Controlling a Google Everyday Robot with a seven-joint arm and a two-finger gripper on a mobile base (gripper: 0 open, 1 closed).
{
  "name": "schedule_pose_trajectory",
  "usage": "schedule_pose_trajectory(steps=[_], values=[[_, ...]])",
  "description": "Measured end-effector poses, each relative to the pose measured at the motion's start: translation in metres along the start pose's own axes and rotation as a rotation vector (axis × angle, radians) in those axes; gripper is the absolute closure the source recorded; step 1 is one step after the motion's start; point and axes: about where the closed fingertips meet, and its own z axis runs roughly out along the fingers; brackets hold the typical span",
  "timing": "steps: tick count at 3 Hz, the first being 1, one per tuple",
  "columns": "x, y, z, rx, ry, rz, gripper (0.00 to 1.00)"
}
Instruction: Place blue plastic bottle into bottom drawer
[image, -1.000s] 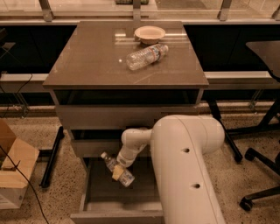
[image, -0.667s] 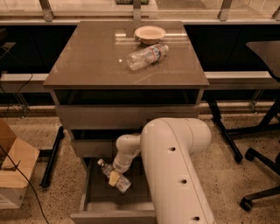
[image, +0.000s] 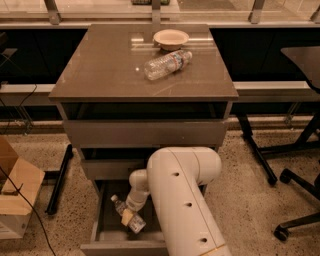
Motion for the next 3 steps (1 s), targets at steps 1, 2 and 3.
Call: schedule_pose_trajectory(steps=[1,2,3], values=[[0.007,-0.006,0.035,-0.003,0.028,0.056,0.65],[0.016,-0.014,0.063,-0.009,0.068,0.112,0.47],[0.017,-0.015,0.074,-0.027,0.092,0.144,0.24]])
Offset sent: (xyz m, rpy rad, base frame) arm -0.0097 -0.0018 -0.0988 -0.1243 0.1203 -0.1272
